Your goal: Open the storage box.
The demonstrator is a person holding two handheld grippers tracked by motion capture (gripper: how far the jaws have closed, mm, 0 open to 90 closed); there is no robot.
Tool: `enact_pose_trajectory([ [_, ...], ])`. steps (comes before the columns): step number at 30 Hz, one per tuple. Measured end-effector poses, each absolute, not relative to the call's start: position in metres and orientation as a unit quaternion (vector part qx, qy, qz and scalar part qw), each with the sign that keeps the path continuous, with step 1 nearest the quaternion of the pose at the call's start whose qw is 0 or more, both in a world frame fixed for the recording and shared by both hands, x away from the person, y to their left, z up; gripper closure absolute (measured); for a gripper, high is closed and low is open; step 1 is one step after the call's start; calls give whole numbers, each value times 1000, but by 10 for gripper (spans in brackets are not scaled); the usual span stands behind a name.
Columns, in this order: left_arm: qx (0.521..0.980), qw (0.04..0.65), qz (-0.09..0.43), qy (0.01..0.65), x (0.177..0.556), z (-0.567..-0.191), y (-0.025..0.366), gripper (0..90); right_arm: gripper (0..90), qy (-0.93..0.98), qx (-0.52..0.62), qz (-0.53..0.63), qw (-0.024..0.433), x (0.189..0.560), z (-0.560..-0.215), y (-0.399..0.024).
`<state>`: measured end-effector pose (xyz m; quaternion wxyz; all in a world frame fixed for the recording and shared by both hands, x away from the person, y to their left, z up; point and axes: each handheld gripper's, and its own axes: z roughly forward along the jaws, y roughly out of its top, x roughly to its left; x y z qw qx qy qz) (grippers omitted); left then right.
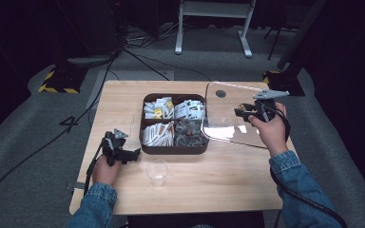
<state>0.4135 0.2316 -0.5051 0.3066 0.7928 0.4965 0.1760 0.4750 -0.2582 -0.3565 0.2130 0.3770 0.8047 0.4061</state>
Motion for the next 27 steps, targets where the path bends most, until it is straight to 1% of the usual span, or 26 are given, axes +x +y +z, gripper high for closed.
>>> enact_pose_trajectory([
  [7, 793, 306, 176, 497, 414, -505, 232, 0, 584, 797, 396, 403, 214, 473, -367, -278],
  [12, 793, 306, 176, 497, 414, -505, 232, 0, 585, 797, 412, 385, 215, 474, -387, -286],
  [18, 793, 306, 176, 497, 414, -505, 232, 0, 584, 789, 433, 387, 204, 477, -410, -298],
  [27, 793, 306, 176, 497, 414, -505, 232, 0, 584, 775, 451, 389, 211, 474, -441, -312],
])
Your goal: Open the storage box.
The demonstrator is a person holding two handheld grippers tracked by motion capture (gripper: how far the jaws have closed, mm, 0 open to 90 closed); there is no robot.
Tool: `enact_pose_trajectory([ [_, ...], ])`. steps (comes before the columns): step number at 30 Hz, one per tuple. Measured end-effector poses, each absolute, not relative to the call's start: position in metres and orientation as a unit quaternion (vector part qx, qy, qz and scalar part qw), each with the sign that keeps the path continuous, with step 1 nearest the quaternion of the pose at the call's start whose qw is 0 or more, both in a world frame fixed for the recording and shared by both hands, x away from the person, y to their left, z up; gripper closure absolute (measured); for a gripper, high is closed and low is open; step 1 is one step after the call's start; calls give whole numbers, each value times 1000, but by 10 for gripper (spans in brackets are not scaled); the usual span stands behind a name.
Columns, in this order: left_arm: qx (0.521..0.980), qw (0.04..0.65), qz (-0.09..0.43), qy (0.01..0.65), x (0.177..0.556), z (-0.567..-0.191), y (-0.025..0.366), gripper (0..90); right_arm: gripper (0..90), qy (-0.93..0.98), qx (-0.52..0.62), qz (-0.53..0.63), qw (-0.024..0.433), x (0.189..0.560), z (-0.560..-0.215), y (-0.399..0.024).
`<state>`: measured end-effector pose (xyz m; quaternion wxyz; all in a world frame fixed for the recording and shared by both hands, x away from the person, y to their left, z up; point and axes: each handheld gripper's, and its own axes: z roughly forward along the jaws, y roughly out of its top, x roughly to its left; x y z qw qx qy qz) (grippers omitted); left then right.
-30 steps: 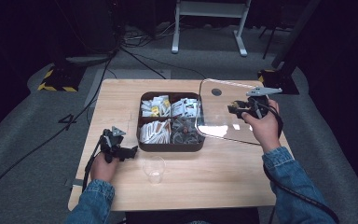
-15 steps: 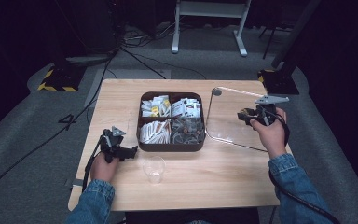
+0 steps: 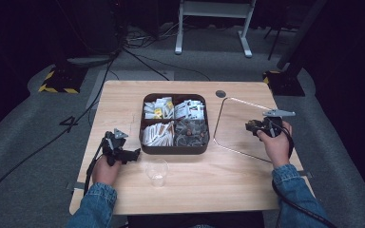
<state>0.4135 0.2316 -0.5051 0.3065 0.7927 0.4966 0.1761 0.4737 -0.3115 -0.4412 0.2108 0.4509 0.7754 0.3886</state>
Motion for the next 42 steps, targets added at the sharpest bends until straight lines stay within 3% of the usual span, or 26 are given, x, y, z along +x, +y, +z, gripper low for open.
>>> enact_pose_trajectory([
  [19, 793, 306, 176, 496, 414, -505, 232, 0, 584, 774, 481, 356, 205, 472, -482, -333],
  [42, 793, 306, 176, 496, 414, -505, 232, 0, 564, 771, 486, 361, 196, 473, -494, -331],
])
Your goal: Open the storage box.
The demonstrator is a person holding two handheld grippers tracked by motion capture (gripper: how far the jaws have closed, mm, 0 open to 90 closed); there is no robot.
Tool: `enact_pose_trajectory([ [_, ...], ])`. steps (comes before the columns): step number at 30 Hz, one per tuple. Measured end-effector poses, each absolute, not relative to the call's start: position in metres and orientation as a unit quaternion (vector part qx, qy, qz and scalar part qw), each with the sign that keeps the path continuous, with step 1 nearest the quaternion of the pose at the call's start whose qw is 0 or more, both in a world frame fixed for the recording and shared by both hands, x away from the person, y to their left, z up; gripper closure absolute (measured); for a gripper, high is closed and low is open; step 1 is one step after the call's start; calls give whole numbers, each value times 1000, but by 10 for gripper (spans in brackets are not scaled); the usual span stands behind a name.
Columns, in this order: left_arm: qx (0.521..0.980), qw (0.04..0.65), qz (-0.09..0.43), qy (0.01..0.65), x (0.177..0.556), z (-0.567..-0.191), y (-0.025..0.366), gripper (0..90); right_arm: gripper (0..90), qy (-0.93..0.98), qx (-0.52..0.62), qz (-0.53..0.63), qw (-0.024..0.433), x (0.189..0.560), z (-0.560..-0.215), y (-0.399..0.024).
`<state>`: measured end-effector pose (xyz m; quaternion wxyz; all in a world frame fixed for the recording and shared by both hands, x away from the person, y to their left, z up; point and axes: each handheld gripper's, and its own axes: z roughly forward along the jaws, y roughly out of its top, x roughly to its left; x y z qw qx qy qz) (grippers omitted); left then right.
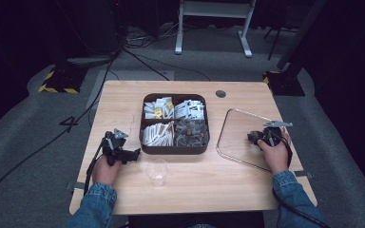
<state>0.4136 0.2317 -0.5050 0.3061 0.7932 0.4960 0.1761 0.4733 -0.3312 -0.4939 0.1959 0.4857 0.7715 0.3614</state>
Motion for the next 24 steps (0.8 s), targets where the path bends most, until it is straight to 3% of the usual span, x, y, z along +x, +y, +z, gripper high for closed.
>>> enact_pose_trajectory([
  [8, 793, 306, 176, 496, 414, -505, 232, 0, 466, 761, 494, 378, 187, 473, -495, -328],
  [24, 792, 308, 176, 497, 414, -505, 232, 0, 418, 742, 487, 411, 208, 464, -473, -328],
])
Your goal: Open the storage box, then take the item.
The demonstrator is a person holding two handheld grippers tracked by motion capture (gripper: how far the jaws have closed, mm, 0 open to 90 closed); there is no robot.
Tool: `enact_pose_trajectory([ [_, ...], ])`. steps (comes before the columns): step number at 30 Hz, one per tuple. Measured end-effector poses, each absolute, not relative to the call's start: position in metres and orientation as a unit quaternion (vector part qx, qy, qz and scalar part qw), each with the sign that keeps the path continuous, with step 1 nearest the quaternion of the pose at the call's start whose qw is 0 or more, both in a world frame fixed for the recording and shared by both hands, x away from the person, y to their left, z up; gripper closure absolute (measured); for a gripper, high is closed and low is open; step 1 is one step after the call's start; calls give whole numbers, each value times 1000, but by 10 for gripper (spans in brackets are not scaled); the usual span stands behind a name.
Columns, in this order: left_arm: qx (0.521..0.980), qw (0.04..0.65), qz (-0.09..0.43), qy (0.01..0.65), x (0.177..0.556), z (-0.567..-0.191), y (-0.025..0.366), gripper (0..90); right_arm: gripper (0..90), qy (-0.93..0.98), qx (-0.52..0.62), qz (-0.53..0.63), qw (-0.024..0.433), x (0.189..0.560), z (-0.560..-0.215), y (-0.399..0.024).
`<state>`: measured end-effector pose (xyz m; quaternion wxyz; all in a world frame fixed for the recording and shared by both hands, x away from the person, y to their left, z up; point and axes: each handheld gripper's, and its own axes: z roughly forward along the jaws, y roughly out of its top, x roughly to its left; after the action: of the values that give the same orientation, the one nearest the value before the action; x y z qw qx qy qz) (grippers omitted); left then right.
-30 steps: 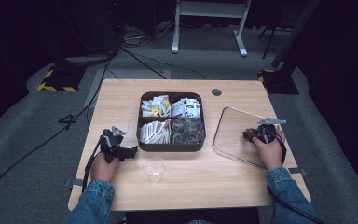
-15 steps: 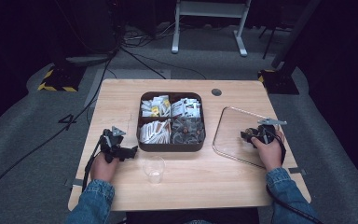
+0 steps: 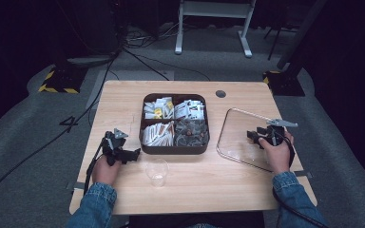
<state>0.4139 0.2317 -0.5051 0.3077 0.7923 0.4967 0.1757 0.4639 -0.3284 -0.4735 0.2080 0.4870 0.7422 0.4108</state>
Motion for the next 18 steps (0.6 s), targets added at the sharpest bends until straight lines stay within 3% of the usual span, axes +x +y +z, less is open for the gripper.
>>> enact_pose_trajectory([
  [18, 792, 307, 177, 498, 413, -505, 232, 0, 417, 745, 437, 465, 196, 453, -434, -299],
])
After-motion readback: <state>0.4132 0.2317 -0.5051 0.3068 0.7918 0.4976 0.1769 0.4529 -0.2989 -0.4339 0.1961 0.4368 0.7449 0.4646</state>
